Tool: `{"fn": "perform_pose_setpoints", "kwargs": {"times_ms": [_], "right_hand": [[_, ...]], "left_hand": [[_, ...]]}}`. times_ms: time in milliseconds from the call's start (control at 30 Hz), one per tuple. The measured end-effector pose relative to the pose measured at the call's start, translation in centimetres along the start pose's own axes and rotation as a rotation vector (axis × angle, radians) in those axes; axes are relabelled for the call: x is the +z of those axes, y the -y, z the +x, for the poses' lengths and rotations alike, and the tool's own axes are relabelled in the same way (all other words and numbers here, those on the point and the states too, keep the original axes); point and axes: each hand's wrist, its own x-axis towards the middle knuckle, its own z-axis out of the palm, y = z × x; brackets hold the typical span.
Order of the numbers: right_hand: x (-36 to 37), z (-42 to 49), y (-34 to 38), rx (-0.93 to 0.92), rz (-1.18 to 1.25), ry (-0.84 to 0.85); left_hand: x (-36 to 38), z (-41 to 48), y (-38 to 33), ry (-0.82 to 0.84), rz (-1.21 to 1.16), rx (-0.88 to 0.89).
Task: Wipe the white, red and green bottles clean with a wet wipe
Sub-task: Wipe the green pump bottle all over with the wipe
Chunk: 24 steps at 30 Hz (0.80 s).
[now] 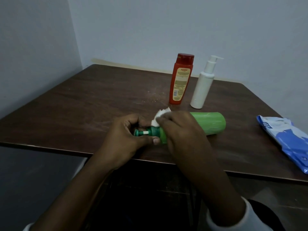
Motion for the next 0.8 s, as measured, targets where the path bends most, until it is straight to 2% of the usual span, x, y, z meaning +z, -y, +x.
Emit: {"fn": "perform_pose_setpoints", "kwargs": {"times_ms": [67, 167, 200, 300, 333, 467, 533, 600, 633, 800], "right_hand": [[-0.3, 0.8, -1.4, 0.101, -0.012, 0.039], [-1.1, -0.5, -2.8, 0.328, -0.046, 0.0], [-1.2, -0.9, -2.3, 0.309, -0.066, -0.008], [-0.5, -0.2, -1.6, 0.098, -0.029, 0.014], [-0.4, 0.4, -2.3, 0.106, -0.021, 0.012], [-1.5, -0.6, -5.8, 0.381, -0.077, -0.017], [-1.3, -1.2, -4.7, 0.317, -0.107, -0.035], [-1.0, -1.0, -3.5, 0.174, -0.048, -0.009], [-1.1, -0.5, -4.0, 0.17, -0.015, 0.011], [-3.3, -0.7, -10.3, 0.576, -0.089, 0.125]], "left_hand": [[0.0, 0.0, 0.0, -0.003, -0.004, 0.005], [0.1, -0.2, -0.1, 0.016, -0.018, -0.018], [0.1, -0.2, -0.1, 0.022, -0.02, -0.027], [0.0, 0.0, -0.1, 0.017, -0.006, -0.026], [-0.1, 0.0, -0.1, 0.01, -0.005, -0.022], [0.3, 0.1, 0.0, 0.005, -0.016, -0.03], [0.3, 0.1, 0.0, 0.006, -0.009, -0.033], [0.3, 0.2, 0.0, 0.003, -0.03, -0.047], [0.3, 0.3, 0.1, 0.004, -0.043, -0.052], [0.7, 0.4, 0.2, 0.01, -0.043, -0.049]]}}
